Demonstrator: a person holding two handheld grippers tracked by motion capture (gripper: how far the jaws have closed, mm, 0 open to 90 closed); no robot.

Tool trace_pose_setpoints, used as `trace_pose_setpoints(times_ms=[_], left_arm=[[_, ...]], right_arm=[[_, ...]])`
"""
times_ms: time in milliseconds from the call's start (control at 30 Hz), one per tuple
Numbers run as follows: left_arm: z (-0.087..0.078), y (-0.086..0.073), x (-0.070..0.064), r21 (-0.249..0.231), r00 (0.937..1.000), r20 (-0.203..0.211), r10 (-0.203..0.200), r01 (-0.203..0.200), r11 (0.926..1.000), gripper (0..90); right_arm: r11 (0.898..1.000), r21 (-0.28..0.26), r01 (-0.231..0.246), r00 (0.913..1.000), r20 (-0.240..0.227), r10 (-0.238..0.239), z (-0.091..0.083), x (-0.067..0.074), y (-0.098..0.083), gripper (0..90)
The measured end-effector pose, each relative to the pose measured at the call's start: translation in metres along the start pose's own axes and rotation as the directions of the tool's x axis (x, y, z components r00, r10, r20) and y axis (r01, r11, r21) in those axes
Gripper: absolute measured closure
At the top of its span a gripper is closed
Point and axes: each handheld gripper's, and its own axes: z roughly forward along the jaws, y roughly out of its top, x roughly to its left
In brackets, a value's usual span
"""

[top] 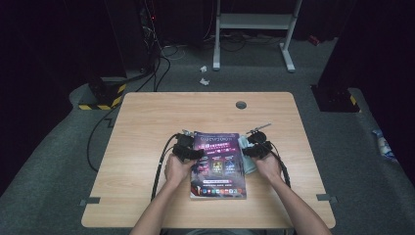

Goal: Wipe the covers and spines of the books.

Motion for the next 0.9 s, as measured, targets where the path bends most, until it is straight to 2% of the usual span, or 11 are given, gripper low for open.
trace_pose_setpoints(times_ms=[67,200,267,367,400,500,567,700,800,867,900], left_arm=[[0.000,0.000,0.000,-0.003,1.0000,-0.003,-0.008,0.008,1.0000,45.0],[0.000,0.000,-0.002,-0.006,0.9998,-0.017,0.011,-0.011,0.9999,45.4],[0.000,0.000,-0.003,-0.005,0.9997,-0.022,0.012,-0.012,0.9999,46.2],[0.000,0.001,-0.003,-0.001,0.9996,-0.023,0.014,-0.014,0.9999,46.2],[0.000,0.001,-0.003,0.000,0.9996,-0.024,0.014,-0.014,0.9999,46.2],[0.000,0.001,-0.002,0.003,0.9999,-0.008,-0.008,0.008,1.0000,46.2],[0.000,0.002,0.001,0.008,0.9999,0.001,-0.017,0.017,0.9998,46.1],[0.000,0.001,0.002,0.009,0.9992,0.021,-0.035,0.035,0.9994,46.1],[-0.005,0.000,0.003,0.047,0.9978,0.051,-0.043,0.040,0.9981,45.1],[-0.013,-0.005,-0.004,0.092,0.9978,0.067,-0.006,0.000,0.9958,43.4],[-0.017,-0.008,-0.007,0.096,0.9980,0.063,0.007,-0.013,0.9953,43.4]], right_arm=[[1.000,0.012,0.000,0.9999,0.012,0.000,0.003,-0.001,0.007,81.2],[1.000,0.009,0.029,0.9995,0.015,-0.029,0.000,0.003,0.003,81.2],[0.998,0.011,0.060,0.9982,-0.005,-0.060,-0.007,0.008,-0.012,81.1],[0.997,0.013,0.070,0.9973,-0.021,-0.070,-0.013,0.011,-0.022,81.1],[0.996,0.012,0.083,0.9959,-0.037,-0.083,-0.019,0.017,-0.034,81.1],[0.996,0.016,0.093,0.9950,-0.040,-0.092,-0.023,0.022,-0.042,81.0],[0.995,0.020,0.101,0.9943,-0.036,-0.100,-0.022,0.021,-0.039,81.0],[0.998,0.015,0.064,0.9978,-0.015,-0.064,-0.014,0.014,-0.026,80.9],[0.999,0.016,0.051,0.9987,-0.005,-0.051,-0.012,0.012,-0.021,80.9],[0.998,0.016,0.059,0.9982,0.011,-0.059,-0.010,0.012,-0.017,80.9],[0.998,0.016,0.060,0.9981,0.012,-0.061,-0.010,0.012,-0.017,80.9]])
